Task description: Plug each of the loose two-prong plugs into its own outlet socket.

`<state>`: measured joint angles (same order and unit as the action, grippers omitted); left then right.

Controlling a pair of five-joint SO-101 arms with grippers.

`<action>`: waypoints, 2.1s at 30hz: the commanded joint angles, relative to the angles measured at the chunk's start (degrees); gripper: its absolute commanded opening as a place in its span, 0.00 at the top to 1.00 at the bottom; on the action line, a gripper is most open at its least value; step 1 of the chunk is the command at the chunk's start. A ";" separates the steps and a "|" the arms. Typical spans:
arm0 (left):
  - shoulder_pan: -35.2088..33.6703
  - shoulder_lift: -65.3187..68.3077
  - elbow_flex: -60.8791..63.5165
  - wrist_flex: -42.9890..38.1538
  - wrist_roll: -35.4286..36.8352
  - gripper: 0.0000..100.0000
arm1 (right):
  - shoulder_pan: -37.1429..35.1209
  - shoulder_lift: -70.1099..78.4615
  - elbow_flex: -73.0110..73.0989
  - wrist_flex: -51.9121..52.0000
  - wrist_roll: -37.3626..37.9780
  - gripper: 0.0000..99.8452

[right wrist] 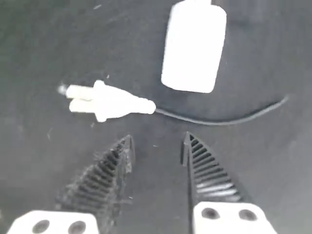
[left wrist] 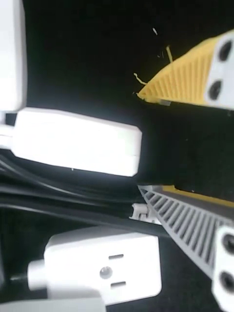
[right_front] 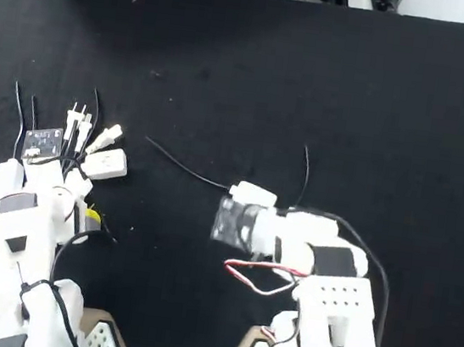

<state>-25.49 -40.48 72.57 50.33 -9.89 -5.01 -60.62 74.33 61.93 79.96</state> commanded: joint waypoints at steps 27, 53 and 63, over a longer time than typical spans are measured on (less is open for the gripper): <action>-1.54 -0.53 -0.22 -0.35 0.97 0.74 | -10.46 -10.07 11.03 -2.29 19.69 0.85; -1.54 -0.44 -0.22 -0.18 0.97 0.74 | -8.88 -10.24 14.81 -12.75 15.56 0.99; -1.54 -0.53 -0.22 -0.09 0.97 0.74 | -8.18 -9.01 -8.57 10.20 -10.37 0.99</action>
<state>-25.49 -40.48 72.57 50.33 -9.71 -15.12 -70.20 74.59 65.54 76.26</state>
